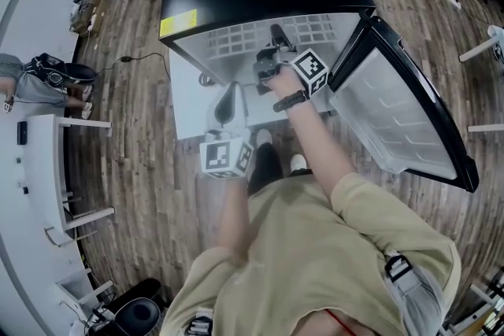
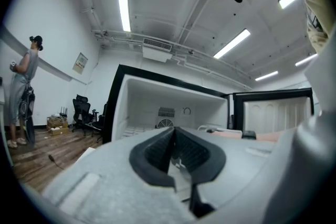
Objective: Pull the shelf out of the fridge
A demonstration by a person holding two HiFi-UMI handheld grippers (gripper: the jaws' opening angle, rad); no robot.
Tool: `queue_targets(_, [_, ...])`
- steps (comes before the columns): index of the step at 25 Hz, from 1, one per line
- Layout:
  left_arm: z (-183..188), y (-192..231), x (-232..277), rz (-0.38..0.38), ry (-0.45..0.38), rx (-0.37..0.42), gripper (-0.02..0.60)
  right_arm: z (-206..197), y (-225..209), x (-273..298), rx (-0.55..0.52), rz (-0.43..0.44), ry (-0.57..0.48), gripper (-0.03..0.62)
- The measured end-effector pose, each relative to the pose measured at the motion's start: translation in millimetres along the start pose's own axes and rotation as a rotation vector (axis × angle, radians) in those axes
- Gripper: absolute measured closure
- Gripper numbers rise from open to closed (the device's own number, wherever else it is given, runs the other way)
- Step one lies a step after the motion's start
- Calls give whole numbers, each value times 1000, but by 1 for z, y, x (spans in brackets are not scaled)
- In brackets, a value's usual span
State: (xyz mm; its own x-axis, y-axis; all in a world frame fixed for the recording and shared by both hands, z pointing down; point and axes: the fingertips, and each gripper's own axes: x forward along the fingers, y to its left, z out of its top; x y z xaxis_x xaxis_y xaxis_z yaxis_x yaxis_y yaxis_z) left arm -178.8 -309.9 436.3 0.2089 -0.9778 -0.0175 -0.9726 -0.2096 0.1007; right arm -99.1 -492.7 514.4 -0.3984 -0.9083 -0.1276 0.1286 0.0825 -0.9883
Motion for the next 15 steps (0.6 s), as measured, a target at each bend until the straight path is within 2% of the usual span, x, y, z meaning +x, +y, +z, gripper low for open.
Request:
queue_targets(10, [-7, -15, -32, 31, 3, 10, 578, -6, 4, -33, 7, 20, 18, 565])
queue_targets(15, [-2, -8, -67, 2, -32, -5, 578, -35, 1, -76, 18, 11, 11, 565])
